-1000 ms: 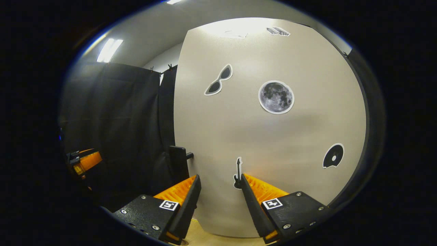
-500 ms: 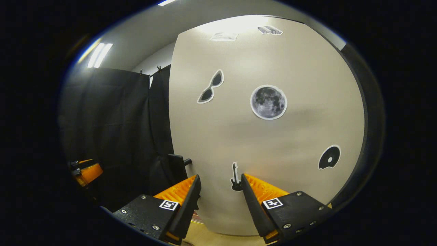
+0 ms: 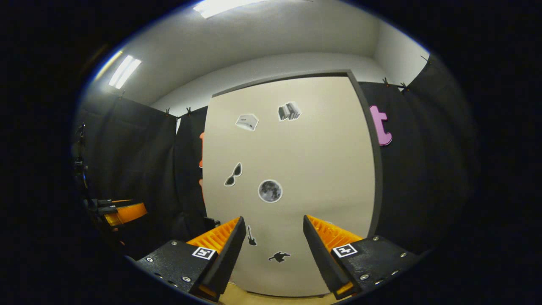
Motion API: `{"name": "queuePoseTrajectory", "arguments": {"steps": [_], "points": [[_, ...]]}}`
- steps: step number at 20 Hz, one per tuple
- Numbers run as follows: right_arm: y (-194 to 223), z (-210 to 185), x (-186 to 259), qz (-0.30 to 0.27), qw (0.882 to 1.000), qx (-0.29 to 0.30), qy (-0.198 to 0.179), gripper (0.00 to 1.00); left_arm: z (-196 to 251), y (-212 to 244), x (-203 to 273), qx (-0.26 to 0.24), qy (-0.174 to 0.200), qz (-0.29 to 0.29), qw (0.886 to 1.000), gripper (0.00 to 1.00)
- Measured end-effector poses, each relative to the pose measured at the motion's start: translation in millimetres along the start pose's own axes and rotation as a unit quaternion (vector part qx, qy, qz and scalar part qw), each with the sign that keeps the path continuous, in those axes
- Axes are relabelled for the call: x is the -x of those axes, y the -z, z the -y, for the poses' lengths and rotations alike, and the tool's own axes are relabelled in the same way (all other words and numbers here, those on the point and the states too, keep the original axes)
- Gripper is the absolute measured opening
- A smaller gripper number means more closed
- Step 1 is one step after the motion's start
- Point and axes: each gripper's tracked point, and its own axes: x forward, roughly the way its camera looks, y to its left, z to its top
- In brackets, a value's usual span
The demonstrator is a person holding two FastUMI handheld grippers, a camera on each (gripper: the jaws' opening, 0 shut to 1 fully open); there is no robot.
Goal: Open the cabinet door with the right hand, grasp the bottle in the cabinet with the left hand and place it on the coaster, then close the cabinet door with the right hand.
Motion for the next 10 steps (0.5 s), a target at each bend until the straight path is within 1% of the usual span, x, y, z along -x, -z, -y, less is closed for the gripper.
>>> {"name": "queuePoseTrajectory", "arguments": {"steps": [2, 4, 7, 8, 10], "points": [[-19.8, 27.4, 21.0, 0.014, 0.999, 0.012, 0.032, 0.86, 11.8, -15.5, -6.1, 0.002, 0.008, 0.006, 1.0, 0.94], [-38.5, 50.4, 39.9, 0.027, 0.998, 0.027, 0.056, 0.87, 22.0, -32.5, -11.1, 0.016, 0.015, 0.008, 1.0, 0.94], [-61.7, 71.2, 66.5, 0.039, 0.997, 0.025, 0.063, 0.88, 21.2, -53.0, -17.4, 0.029, 0.003, 0.004, 1.0, 0.93], [-68.1, 79.2, 74.7, 0.042, 0.996, 0.026, 0.071, 0.89, 19.1, -64.6, -18.8, 0.027, -0.004, 0.011, 1.0, 0.96], [-80.2, 95.7, 84.6, 0.044, 0.994, 0.04, 0.093, 0.89, 20.4, -81.5, -20.1, 0.036, -0.008, 0.014, 0.999, 0.96]]}}
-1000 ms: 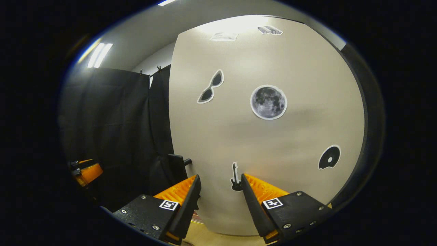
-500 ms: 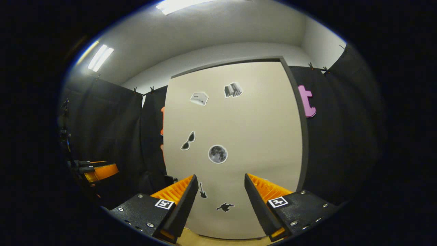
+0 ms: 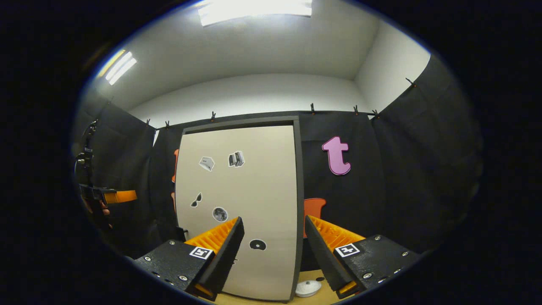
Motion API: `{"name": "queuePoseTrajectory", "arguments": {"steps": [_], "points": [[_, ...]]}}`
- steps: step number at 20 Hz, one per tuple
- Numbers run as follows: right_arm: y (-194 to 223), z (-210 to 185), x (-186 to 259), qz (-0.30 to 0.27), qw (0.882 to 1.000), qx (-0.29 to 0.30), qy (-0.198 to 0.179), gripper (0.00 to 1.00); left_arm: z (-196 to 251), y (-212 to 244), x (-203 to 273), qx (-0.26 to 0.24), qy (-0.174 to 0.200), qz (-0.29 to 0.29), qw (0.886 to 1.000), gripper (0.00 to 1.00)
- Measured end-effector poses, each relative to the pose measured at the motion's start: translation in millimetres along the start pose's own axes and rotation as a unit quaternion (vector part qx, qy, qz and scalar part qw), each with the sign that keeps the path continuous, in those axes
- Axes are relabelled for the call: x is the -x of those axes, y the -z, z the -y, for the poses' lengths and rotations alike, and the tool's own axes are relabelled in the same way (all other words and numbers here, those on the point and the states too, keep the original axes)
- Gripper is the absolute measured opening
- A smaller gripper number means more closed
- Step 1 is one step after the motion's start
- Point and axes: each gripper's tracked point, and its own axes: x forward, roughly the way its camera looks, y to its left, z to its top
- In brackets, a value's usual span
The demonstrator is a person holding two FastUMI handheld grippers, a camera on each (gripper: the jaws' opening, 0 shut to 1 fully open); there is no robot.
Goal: Open the cabinet door with the right hand, grasp the bottle in the cabinet with the left hand and place it on the coaster, then close the cabinet door with the right hand.
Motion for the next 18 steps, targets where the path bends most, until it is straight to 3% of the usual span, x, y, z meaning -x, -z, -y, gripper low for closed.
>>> {"name": "queuePoseTrajectory", "arguments": {"steps": [3, 6, 10, 13, 14, 18], "points": [[-24.8, 15.4, 12.7, 0.014, 1.0, 0.02, 0.015, 0.9, -6.1, -38.5, 0.4, 0.019, -0.006, 0.016, 1.0, 0.96], [-49.3, 24.1, 22.4, 0.022, 0.999, 0.015, 0.021, 0.91, -13.3, -74.3, 8.3, -0.01, -0.023, 0.042, 0.999, 0.93], [-80.4, 37.6, 31.3, 0.041, 0.999, 0.012, 0.034, 0.91, -1.6, -109.3, 23.6, -0.025, -0.016, 0.077, 0.997, 0.94], [-90.0, 39.1, 35.7, 0.044, 0.999, -0.001, 0.027, 0.91, 6.2, -114.7, 30.4, -0.04, -0.01, 0.076, 0.996, 0.96], [-94.7, 39.9, 38.8, 0.05, 0.998, -0.001, 0.027, 0.96, 6.9, -117.2, 30.9, -0.044, -0.011, 0.078, 0.996, 0.93], [-104.5, 49.3, 47.1, 0.065, 0.996, 0.027, 0.046, 0.91, 8.2, -121.1, 34.0, -0.04, -0.012, 0.085, 0.995, 0.93]]}}
